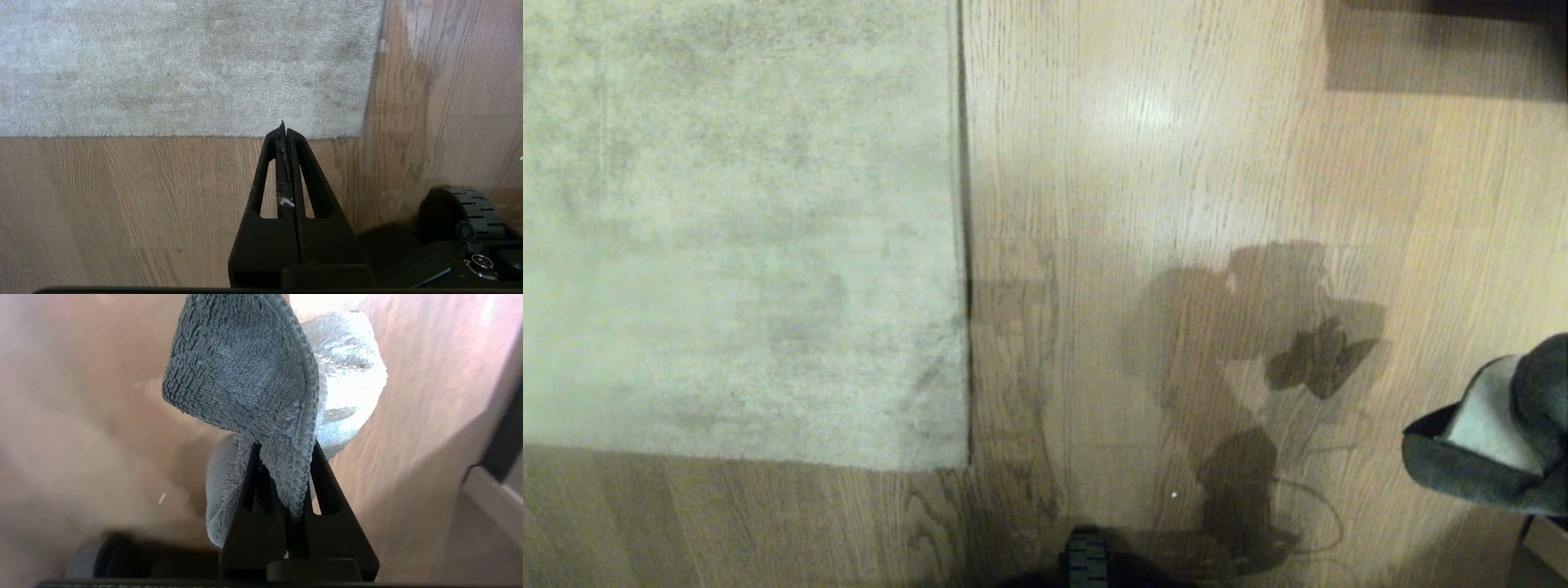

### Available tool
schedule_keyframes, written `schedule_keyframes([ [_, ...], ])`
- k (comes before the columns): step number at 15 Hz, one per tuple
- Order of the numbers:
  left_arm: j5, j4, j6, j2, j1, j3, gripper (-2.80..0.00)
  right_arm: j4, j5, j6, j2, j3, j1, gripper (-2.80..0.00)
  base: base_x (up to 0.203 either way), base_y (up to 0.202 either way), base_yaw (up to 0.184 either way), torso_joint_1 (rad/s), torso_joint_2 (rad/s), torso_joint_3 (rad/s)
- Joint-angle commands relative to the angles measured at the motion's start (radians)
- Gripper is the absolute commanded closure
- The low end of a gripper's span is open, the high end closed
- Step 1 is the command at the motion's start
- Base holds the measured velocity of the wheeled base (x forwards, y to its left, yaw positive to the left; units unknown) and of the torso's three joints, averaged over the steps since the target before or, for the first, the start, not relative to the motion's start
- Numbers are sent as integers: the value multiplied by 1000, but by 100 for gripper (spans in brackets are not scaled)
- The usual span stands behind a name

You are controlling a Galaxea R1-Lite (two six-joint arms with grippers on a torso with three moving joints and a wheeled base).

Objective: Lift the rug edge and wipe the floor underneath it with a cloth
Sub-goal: Put down the rag

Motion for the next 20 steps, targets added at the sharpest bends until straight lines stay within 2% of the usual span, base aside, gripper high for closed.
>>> schedule_keyframes([
  [1, 0, 0, 0, 0, 0, 0, 0, -102, -1, 3, 250, -42, -63, 0, 0, 0, 0, 0, 0, 0],
  [5, 0, -2, 0, 0, 0, 0, 0, -319, -2, 10, 460, -56, -164, 0, 0, 0, 0, 0, 0, 0],
  [12, 0, 0, 0, 0, 0, 0, 0, -420, 4, 70, 632, -140, -177, 0, 0, 0, 0, 0, 0, 0],
  [18, 0, 0, 0, 0, 0, 0, 0, -459, 73, 93, 703, -205, -172, 0, 0, 0, 0, 0, 0, 0],
  [19, 0, 0, 0, 0, 0, 0, 0, -459, 82, 93, 703, -205, -169, -280, 0, 0, 0, 0, 0, 0],
  [20, 0, 0, 0, 0, 0, 0, 0, -459, 93, 92, 707, -205, -169, -280, 0, 0, 0, 0, 0, 0],
])
